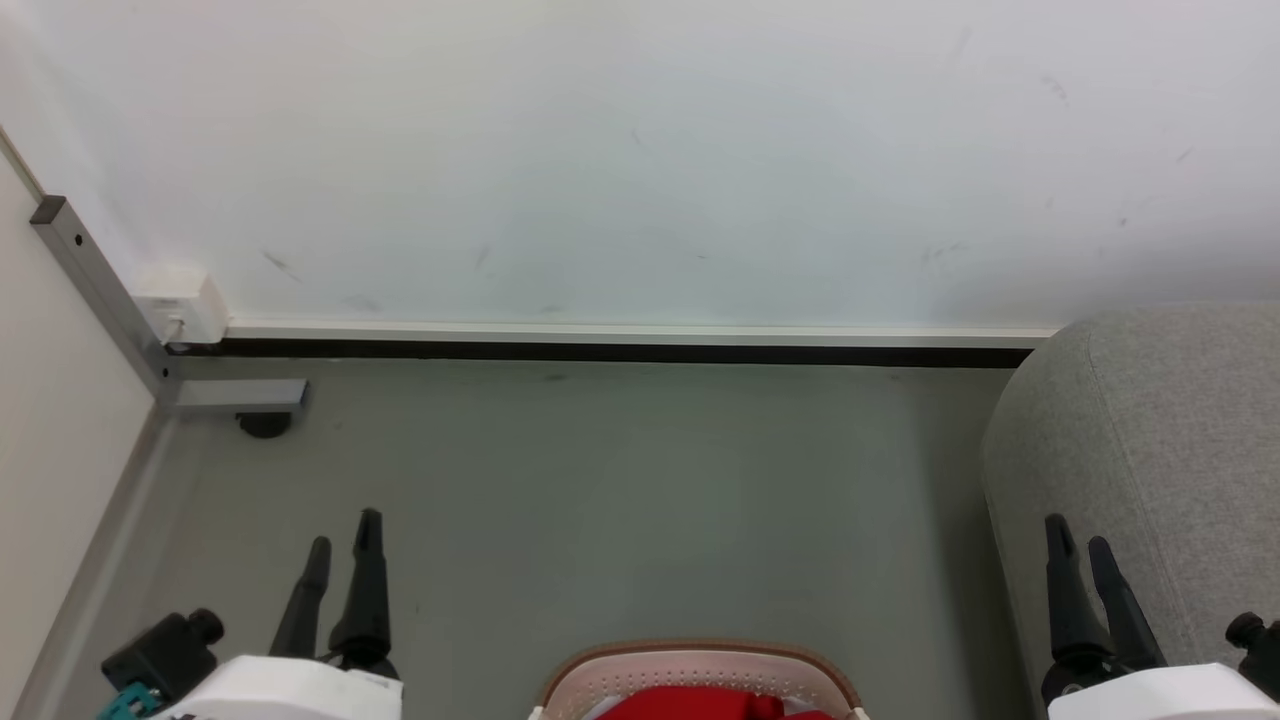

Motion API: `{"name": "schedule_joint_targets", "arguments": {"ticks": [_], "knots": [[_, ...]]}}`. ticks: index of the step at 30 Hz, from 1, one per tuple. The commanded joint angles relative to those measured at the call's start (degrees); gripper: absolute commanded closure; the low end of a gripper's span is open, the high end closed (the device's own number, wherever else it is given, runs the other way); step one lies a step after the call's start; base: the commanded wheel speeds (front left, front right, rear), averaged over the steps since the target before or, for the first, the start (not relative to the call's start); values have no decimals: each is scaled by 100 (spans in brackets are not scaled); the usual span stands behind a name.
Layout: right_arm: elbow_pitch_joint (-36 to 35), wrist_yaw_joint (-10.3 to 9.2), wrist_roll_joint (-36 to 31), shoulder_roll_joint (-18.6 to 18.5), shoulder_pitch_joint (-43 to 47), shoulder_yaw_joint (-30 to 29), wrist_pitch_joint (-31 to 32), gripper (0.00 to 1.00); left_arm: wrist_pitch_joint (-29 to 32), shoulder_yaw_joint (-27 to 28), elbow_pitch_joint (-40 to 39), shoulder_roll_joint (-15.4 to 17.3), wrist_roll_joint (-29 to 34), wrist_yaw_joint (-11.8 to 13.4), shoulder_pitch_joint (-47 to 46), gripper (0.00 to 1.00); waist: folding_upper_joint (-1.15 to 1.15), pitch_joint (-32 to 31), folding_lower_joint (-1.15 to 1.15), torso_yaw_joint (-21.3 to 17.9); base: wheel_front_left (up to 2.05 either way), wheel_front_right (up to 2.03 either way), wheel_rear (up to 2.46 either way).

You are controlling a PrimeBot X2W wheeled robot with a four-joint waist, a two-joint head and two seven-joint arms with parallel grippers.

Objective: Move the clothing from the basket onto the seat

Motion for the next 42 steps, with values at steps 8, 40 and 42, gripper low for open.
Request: {"name": "schedule_joint_targets", "arguments": {"ticks": [8, 40, 42], "knots": [[19, -5, -1036, -76, -74, 125, -188, 0, -198, -304, -38, 191, 852, 304, 2, 0, 0, -26, 0, -24, 0, 0, 0], [246, -8, -2661, -77, -105, 271, -645, 0, -652, -660, -7, 313, 2377, 511, 92, 0, 0, -84, 0, -133, 0, 0, 0], [246, -9, -2741, -77, -93, 280, -676, 0, -686, -653, -14, 303, 2484, 503, 97, 0, 0, -94, 0, -142, 0, 0, 0]]}}
